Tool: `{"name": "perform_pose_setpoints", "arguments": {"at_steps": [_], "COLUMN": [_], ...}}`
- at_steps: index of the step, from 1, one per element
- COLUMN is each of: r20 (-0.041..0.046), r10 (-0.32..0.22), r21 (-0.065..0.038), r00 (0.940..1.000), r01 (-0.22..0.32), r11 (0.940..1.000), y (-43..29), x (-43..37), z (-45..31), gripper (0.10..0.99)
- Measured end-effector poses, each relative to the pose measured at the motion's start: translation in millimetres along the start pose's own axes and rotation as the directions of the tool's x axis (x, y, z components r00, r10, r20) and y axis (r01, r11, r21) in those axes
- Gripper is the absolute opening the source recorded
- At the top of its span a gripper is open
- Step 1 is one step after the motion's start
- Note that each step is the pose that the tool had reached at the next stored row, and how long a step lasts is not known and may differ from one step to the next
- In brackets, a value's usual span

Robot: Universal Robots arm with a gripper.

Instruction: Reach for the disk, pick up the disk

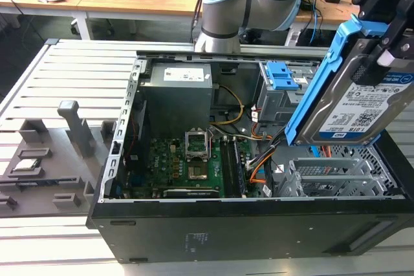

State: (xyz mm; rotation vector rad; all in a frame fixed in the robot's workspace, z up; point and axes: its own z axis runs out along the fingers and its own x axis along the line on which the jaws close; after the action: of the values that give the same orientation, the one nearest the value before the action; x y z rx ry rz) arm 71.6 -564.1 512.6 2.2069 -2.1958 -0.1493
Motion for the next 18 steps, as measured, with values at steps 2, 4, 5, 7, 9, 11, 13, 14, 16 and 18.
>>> {"name": "perform_pose_setpoints", "arguments": {"at_steps": [2, 4, 5, 7, 9, 11, 13, 14, 16, 18], "r20": [-0.0001, 0.0001, 0.0000, 0.0001, 0.0000, 0.0000, -0.0001, 0.0000, 0.0000, 0.0000], "r10": [0.000, 0.000, 0.000, 0.000, 0.000, 0.000, 0.000, 0.000, 0.000, 0.000], "r21": [0.000, -0.001, -0.001, -0.001, -0.002, -0.002, -0.002, -0.003, -0.003, -0.003], "r00": [1.0000, 1.0000, 1.0000, 1.0000, 1.0000, 1.0000, 1.0000, 1.0000, 1.0000, 1.0000], "r01": [0.000, 0.000, 0.000, 0.000, 0.000, 0.000, 0.000, 0.000, 0.000, 0.000], "r11": [1.0000, 1.0000, 1.0000, 1.0000, 1.0000, 1.0000, 1.0000, 1.0000, 1.0000, 1.0000], "y": [-0.1, -0.3, -0.5, -0.7, -0.9, -1.1, -1.3, -1.5, -1.9, -2.4], "x": [0.1, 0.2, 0.2, 0.3, 0.4, 0.5, 0.5, 0.5, 0.6, 0.7], "z": [1.8, 3.5, 4.5, 6.3, 7.6, 8.8, 10.1, 10.9, 12.6, 14.6], "gripper": [0.365, 0.365, 0.365, 0.365, 0.365, 0.365, 0.365, 0.365, 0.365, 0.365]}}
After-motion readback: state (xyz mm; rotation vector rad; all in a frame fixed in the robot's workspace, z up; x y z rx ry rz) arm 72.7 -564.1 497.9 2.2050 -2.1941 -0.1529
